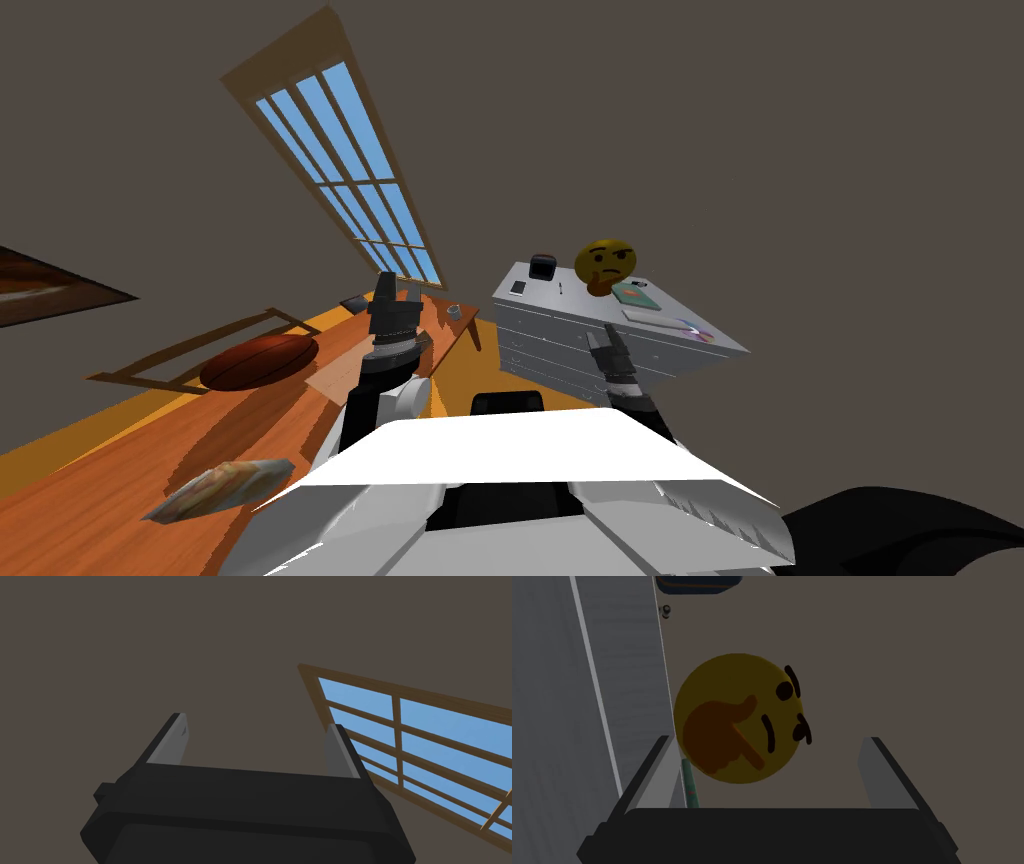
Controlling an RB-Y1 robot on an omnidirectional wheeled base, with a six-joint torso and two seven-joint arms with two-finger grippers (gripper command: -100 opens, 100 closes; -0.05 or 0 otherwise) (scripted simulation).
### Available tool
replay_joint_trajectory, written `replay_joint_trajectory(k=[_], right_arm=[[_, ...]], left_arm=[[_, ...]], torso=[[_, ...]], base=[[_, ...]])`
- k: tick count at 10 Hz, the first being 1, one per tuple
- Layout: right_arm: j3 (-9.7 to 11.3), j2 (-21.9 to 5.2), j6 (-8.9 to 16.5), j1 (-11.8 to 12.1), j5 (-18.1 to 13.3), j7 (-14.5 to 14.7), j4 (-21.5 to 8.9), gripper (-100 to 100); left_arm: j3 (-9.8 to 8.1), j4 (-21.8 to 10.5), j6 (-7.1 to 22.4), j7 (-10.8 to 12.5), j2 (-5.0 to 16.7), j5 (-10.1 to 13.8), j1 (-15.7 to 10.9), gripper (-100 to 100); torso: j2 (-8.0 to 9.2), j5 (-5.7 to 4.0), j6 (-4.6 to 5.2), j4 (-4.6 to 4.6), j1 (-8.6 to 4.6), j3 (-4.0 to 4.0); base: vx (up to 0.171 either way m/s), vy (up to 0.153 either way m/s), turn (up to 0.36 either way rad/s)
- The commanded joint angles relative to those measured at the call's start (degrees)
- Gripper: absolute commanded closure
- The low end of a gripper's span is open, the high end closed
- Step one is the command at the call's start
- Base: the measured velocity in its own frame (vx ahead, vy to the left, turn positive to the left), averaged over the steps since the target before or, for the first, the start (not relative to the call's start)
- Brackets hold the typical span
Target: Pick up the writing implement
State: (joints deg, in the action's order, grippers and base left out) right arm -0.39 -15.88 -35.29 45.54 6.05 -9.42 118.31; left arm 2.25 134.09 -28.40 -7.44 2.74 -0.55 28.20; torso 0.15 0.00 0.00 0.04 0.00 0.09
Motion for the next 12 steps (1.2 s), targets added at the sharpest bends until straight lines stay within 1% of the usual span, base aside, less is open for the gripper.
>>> replay_joint_trajectory(k=[1, 2, 3, 4, 5, 6, 7, 8, 9, 10, 11, 12], right_arm=[[-1.04, -2.48, -1.07, 2.86, 0.83, -1.82, -2.86, -100], [-1.04, -2.48, -1.07, 3.58, 0.83, -1.82, -3.85, -100], [-1.49, -3.98, -2.02, 5.75, 1.11, -2.86, -6.47, -100], [-2.01, -5.57, -2.98, 7.82, 1.32, -3.97, -8.25, -100], [-2.01, -5.57, -2.98, 8.73, 1.32, -3.97, -9.64, -100], [-2.6, -7.23, -3.92, 10.88, 1.48, -5.13, -12.13, -100], [-2.6, -7.23, -3.92, 11.42, 1.48, -5.13, -12.7, -100], [-3.26, -8.98, -4.84, 13.47, 1.57, -6.33, -15.02, -100], [-3.26, -8.98, -4.84, 14.18, 1.57, -6.33, -15.86, -100], [-4.01, -10.79, -5.74, 15.79, 1.61, -7.59, -18.67, -100], [-4.01, -10.79, -5.74, 17.01, 1.61, -7.59, -19.1, -100], [-4.82, -12.64, -6.63, 19.08, 1.58, -8.88, -21.22, -100]], left_arm=[[0.0, 0.0, 0.0, 0.0, 0.0, 0.0, 0.0, 0], [0.0, 0.0, 0.0, 0.0, 0.0, 0.0, 0.0, 0], [0.0, 0.0, 0.0, 0.0, 0.0, 0.0, 0.01, 0], [0.0, 0.0, 0.0, 0.0, 0.0, 0.0, 0.0, 0], [0.0, 0.0, 0.0, 0.0, 0.0, 0.0, 0.0, 0], [0.0, 0.0, 0.0, 0.0, 0.0, 0.0, 0.01, 0], [0.0, 0.0, 0.0, 0.0, 0.0, 0.0, 0.0, 0], [0.0, 0.0, 0.0, 0.0, 0.0, 0.0, 0.01, 0], [0.0, 0.0, 0.0, 0.0, 0.0, 0.0, 0.0, 0], [-0.01, 0.0, 0.0, 0.0, 0.0, 0.0, 0.01, 0], [0.0, 0.0, 0.0, 0.0, 0.0, 0.0, 0.0, 0], [0.0, 0.0, 0.0, 0.0, 0.0, 0.0, 0.01, 0]], torso=[[0.0, 0.0, 0.0, 0.0, 0.0, 0.0], [0.0, 0.0, -0.03, 0.0, 0.0, 0.0], [-0.04, 0.0, 0.01, 0.0, -0.02, -0.02], [-0.07, 0.0, -0.01, -0.01, 0.01, -0.04], [-0.11, 0.01, -0.03, -0.02, 0.01, -0.06], [-0.13, 0.01, 0.01, -0.02, 0.01, -0.07], [-0.15, 0.01, -0.02, -0.02, 0.04, -0.08], [-0.16, 0.01, 0.0, -0.03, 0.02, -0.09], [-0.19, 0.01, -0.03, -0.03, 0.03, -0.1], [-0.19, 0.01, 0.01, -0.03, 0.03, -0.11], [-0.21, 0.02, -0.03, -0.04, 0.03, -0.12], [-0.23, 0.02, 0.0, -0.04, 0.03, -0.13]], base=[[-0.035, 0.016, 0.221], [-0.021, 0.003, 0.064], [-0.009, 0.008, 0.135], [-0.004, 0.019, 0.245], [0.001, 0.011, 0.092], [0.004, 0.022, 0.184], [0.005, 0.015, 0.112], [0.013, 0.024, 0.2], [0.014, 0.013, 0.109], [0.021, 0.023, 0.239], [0.023, 0.017, 0.145], [0.026, 0.036, 0.246]])
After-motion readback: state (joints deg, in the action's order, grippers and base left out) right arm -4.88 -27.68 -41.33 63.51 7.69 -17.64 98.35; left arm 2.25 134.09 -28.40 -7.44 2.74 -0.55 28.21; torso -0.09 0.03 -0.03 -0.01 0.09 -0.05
